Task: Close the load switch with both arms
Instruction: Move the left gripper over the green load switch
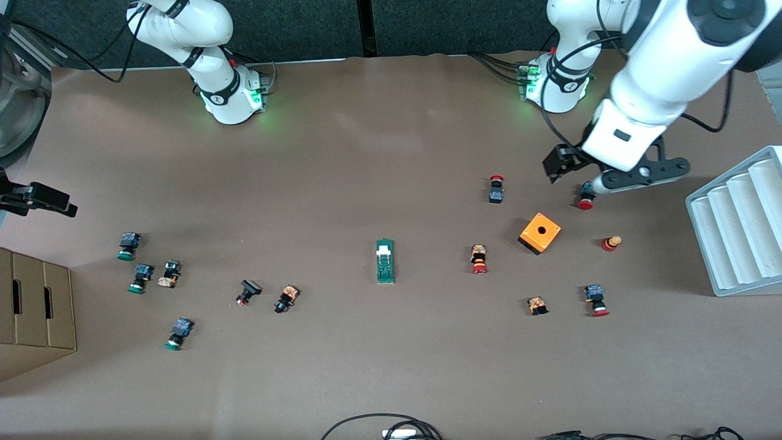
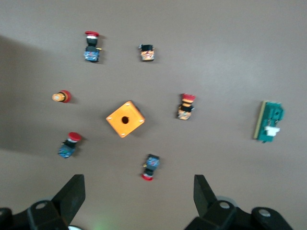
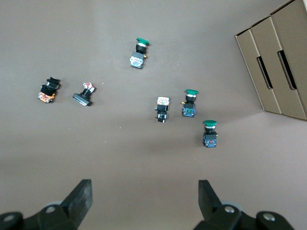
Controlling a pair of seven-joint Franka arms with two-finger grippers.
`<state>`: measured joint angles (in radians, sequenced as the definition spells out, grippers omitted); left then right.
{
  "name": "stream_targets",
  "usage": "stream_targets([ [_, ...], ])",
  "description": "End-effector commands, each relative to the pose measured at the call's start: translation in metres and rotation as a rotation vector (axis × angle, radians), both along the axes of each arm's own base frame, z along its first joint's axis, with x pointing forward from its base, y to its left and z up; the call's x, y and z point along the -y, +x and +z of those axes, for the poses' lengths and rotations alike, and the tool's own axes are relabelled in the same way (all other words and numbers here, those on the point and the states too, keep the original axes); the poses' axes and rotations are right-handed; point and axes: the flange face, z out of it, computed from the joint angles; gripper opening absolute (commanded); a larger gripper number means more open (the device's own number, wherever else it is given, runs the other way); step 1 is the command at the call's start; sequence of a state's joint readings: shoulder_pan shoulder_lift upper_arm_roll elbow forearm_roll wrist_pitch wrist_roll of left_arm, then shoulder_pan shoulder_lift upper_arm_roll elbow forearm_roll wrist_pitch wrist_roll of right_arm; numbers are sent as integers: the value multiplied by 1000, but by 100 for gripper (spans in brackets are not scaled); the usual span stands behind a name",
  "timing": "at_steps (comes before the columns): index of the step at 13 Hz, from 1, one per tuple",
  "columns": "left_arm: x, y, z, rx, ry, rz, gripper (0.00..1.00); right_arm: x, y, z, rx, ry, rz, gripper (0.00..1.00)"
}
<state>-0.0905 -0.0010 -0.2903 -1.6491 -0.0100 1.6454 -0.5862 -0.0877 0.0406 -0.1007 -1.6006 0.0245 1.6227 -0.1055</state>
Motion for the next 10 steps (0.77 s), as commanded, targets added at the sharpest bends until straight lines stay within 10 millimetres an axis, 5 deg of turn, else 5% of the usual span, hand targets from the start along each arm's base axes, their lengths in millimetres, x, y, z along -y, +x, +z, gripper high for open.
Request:
stream_targets([
  [1,38,-3,-3,33,-27,61,100,-1,1,3,8,-17,7,100],
  [7,142,-34,-33,130,-3,98,100,0,1,3,9,-19,6,100],
  [10,201,-49,-65,215,14,132,100,0,1,3,8,-18,6,100],
])
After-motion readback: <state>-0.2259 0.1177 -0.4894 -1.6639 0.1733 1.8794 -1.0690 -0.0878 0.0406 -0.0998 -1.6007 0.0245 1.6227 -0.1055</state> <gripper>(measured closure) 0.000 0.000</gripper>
